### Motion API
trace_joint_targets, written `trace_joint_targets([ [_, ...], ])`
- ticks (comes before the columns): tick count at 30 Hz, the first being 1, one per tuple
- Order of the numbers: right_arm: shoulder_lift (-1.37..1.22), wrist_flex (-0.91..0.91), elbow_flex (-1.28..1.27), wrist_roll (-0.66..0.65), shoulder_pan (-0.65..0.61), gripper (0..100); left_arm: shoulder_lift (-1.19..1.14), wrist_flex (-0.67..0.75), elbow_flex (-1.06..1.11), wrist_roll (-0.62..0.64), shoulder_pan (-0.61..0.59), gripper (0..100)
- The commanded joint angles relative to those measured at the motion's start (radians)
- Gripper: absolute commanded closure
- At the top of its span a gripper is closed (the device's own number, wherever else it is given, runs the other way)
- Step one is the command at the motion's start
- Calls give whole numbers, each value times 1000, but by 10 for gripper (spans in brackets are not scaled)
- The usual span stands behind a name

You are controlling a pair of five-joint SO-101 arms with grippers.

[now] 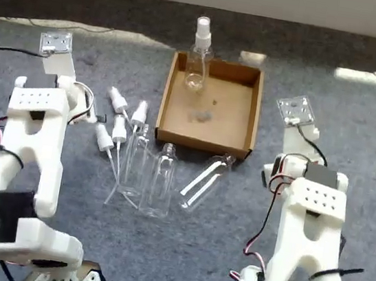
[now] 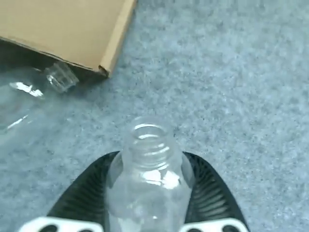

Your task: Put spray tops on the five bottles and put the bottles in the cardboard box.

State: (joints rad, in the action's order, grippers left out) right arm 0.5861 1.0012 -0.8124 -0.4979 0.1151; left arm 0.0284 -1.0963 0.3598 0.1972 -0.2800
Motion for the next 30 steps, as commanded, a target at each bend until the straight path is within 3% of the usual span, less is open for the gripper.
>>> trace_joint_targets([
  [1,128,-22,-45,12,-10,994,-148,-2,-159,52,30,748],
  [13,173,-21,-122,11,-4,994,-340,-2,-206,60,113,751],
  [17,179,-21,-133,11,-4,994,-358,-5,-206,60,111,835],
  [26,179,-21,-134,12,-5,993,-317,-11,-228,60,97,923],
  [30,180,-25,-130,12,-4,993,-214,-87,-269,60,64,933],
])
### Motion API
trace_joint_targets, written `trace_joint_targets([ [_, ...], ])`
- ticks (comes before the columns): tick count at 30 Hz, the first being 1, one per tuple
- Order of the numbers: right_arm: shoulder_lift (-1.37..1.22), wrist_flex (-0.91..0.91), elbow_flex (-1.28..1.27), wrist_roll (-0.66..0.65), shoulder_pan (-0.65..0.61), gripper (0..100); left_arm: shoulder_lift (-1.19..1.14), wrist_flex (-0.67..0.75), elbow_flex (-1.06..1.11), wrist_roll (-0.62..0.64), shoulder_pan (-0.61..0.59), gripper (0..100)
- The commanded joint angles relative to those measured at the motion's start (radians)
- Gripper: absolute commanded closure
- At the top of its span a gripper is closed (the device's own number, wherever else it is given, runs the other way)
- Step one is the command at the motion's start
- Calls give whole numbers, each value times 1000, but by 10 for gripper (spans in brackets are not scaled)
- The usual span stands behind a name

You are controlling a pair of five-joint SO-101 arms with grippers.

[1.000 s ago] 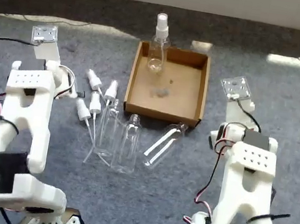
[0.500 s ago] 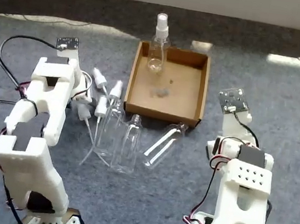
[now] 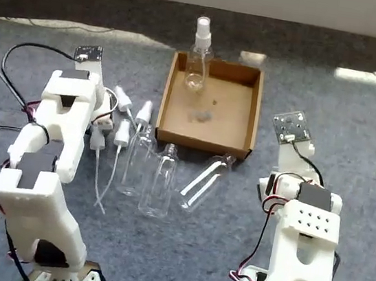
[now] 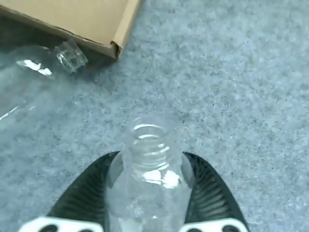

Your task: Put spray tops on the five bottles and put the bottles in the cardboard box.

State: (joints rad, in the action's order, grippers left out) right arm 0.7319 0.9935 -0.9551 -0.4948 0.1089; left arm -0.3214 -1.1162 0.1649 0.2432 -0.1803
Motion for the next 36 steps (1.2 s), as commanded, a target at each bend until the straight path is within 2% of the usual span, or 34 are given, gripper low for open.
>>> trace_joint_targets([
  [1,35,-19,15,9,2,993,173,-84,-90,14,-48,933],
  [5,35,-18,16,20,-8,993,348,-161,-174,8,-93,933],
  [8,35,-30,44,100,-64,993,501,-207,-243,8,-93,933],
  [17,35,-30,220,262,-216,993,914,-210,-349,9,-79,934],
  [20,35,-28,266,370,-282,993,1013,-204,-349,11,7,934],
  [23,36,-28,277,434,-377,993,1087,-146,-332,12,156,934],
  [27,162,-39,269,437,-486,994,1136,-51,-272,8,337,934],
  [31,433,-48,153,404,-545,995,1144,41,-199,6,443,994],
  [36,716,-48,-35,362,-657,995,1142,183,-179,6,576,994],
])
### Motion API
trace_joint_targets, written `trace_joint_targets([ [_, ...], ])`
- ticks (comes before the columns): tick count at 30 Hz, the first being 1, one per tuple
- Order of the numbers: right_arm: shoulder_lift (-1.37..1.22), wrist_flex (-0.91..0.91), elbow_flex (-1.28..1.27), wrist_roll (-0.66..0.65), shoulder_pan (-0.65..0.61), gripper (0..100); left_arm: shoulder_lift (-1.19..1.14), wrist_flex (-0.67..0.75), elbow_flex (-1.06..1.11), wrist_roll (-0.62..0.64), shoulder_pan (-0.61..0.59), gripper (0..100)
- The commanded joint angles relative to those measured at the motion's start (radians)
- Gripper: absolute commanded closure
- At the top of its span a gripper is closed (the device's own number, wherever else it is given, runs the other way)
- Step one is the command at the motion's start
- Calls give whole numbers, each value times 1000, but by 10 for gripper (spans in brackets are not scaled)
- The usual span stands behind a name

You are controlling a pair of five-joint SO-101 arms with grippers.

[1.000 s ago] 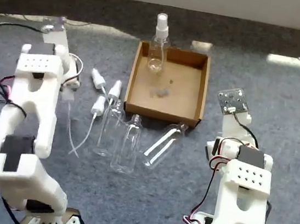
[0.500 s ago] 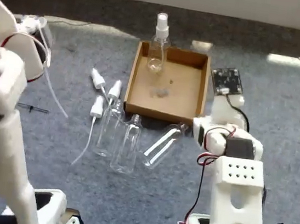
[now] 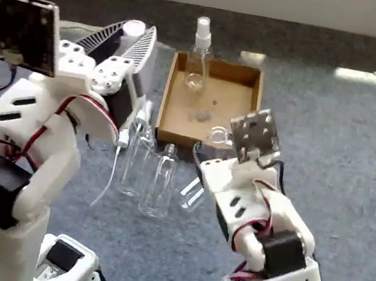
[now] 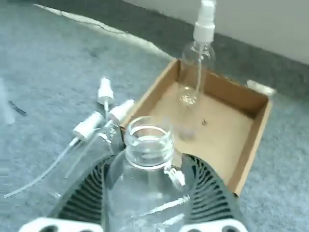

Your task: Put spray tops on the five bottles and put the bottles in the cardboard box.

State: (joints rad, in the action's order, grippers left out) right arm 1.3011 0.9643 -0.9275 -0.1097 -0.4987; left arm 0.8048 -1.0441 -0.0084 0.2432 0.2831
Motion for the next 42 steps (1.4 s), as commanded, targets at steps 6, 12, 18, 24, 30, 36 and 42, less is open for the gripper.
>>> trace_joint_targets([
  [6,286,-67,-208,-18,-96,995,13,153,-5,8,263,994],
  [12,363,-116,-286,-18,-96,995,10,155,5,6,311,994],
  [18,380,-113,-286,-18,-94,995,-84,147,5,9,315,994],
  [24,380,-111,-288,-18,-94,995,-134,153,-4,6,309,994],
  [30,380,-111,-294,-20,-93,995,-130,175,-7,3,285,994],
  [36,380,-111,-294,-21,-93,995,-130,169,-50,3,208,994],
  [42,378,-111,-294,-23,-93,995,-128,167,-77,3,203,994],
])
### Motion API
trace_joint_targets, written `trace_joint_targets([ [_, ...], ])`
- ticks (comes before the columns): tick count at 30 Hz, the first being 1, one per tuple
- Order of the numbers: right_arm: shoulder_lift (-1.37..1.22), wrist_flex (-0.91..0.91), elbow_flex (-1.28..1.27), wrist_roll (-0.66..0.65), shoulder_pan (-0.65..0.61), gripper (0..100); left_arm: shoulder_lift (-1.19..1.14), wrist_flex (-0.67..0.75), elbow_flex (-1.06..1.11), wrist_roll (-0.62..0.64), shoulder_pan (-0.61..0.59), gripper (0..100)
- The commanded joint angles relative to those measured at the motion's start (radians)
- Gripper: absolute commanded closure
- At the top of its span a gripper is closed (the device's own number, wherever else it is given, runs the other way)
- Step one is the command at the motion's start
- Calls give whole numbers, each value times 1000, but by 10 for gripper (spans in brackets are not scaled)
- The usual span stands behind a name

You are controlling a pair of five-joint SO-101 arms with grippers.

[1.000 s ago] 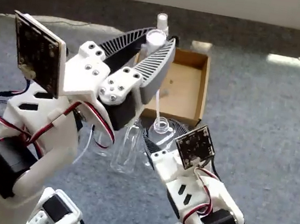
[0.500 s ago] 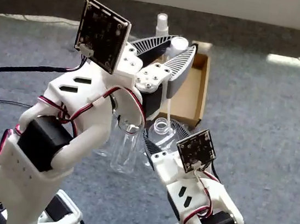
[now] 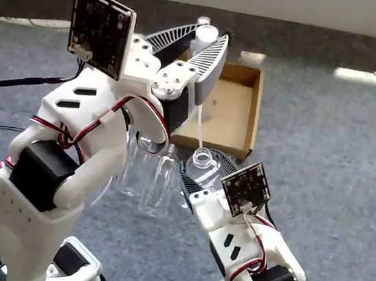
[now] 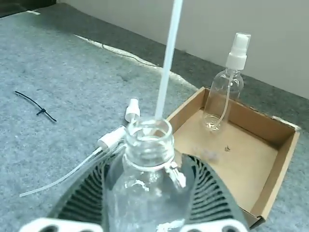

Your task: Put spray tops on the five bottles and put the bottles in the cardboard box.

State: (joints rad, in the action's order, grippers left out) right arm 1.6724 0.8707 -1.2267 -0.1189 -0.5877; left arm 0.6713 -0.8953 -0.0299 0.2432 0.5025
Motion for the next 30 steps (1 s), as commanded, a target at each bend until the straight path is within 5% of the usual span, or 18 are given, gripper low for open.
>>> trace_joint_targets([
  [1,4,-18,5,-14,-4,995,5,18,-64,5,-16,994],
  [25,4,-19,8,-6,27,995,7,-117,113,6,96,994],
  [30,7,-24,13,91,73,995,7,-144,203,5,96,992],
])
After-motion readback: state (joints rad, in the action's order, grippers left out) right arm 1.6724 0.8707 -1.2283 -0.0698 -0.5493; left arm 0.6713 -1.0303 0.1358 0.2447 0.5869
